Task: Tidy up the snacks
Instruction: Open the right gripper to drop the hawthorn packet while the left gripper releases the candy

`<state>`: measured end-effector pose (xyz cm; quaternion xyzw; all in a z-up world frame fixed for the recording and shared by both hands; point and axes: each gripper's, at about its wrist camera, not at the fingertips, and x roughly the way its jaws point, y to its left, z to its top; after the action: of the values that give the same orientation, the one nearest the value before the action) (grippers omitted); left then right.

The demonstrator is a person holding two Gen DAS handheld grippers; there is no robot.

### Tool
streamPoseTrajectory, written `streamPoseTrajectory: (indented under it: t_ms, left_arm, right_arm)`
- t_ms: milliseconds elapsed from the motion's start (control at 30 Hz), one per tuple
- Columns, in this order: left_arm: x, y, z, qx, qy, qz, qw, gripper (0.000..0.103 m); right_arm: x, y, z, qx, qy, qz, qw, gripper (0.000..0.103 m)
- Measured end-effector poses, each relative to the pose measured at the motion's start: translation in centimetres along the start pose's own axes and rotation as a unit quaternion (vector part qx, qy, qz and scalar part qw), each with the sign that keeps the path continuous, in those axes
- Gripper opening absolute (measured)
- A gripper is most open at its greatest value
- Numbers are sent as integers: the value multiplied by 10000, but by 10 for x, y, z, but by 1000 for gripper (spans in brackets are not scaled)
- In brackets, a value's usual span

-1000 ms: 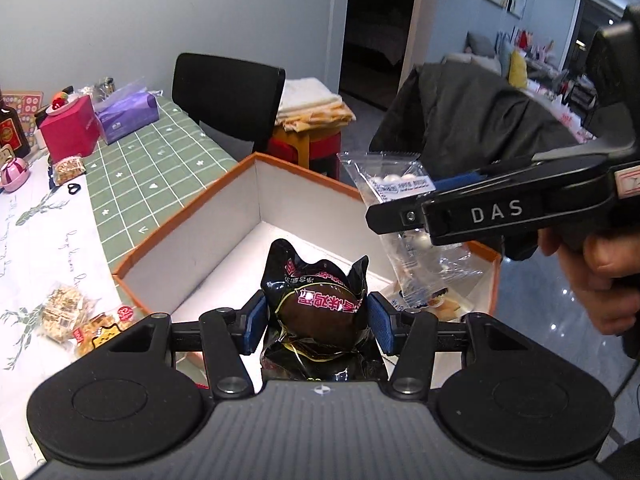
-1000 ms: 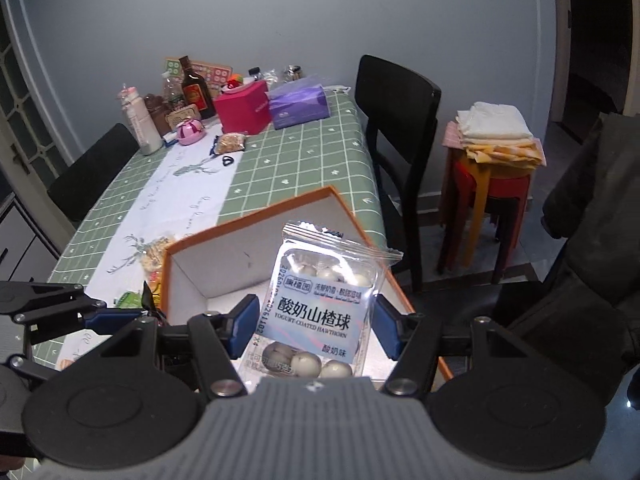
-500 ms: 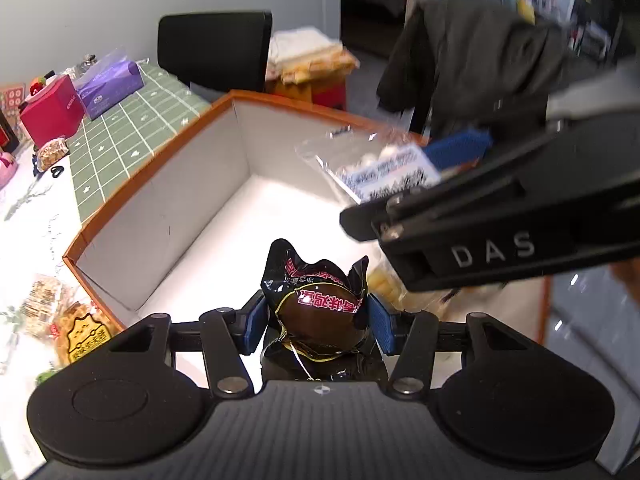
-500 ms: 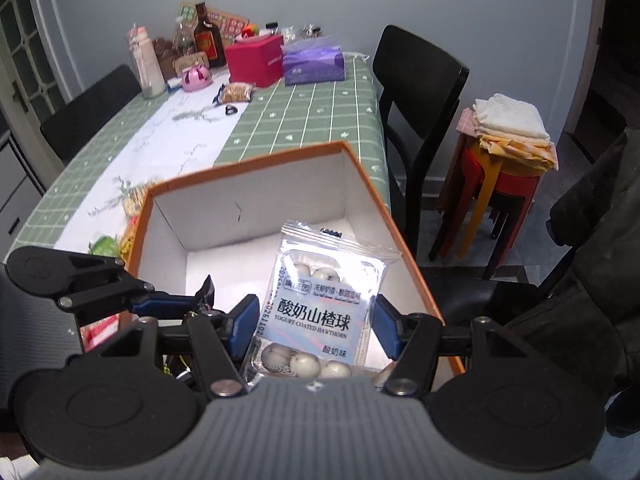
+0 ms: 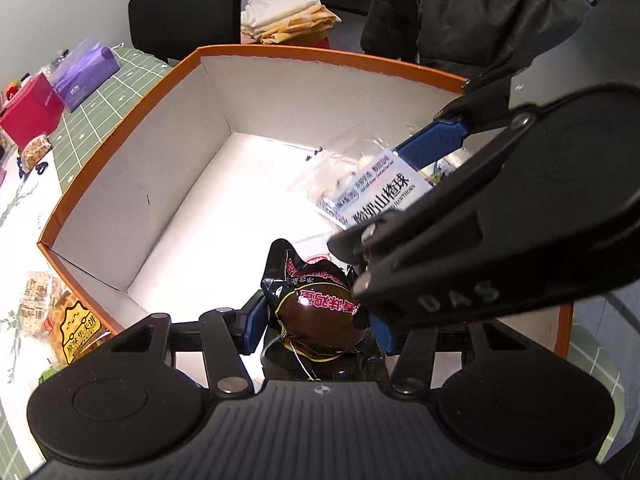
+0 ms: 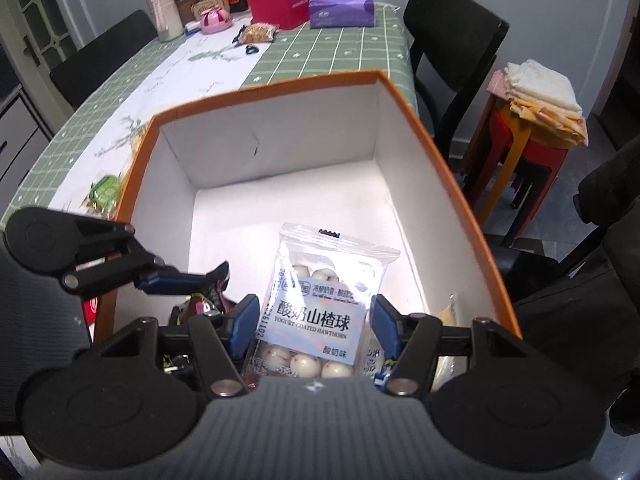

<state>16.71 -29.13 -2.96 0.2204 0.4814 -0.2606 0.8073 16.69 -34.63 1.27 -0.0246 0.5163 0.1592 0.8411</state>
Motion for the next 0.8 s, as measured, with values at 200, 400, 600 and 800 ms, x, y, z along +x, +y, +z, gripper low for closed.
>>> streamPoseTrajectory:
  t_ms: [200, 400, 600, 800]
  left_arm:
    - [4, -6, -2, 152, 152, -25, 9998, 62]
    - [0, -2, 4, 29, 43, -3, 10000, 69]
    - [-14, 5, 7, -49, -130, 53, 9999, 69]
    - [-25, 14, 5, -163, -324, 83, 9993, 69]
  right_arm:
    - [9, -4, -2, 31, 240, 31, 9997, 60]
    - [6, -7, -2, 123, 134, 9, 9998, 62]
    - [-6, -8, 1, 297, -111, 2, 9995, 63]
    - [-15, -10, 1, 436, -274, -81, 9986, 63]
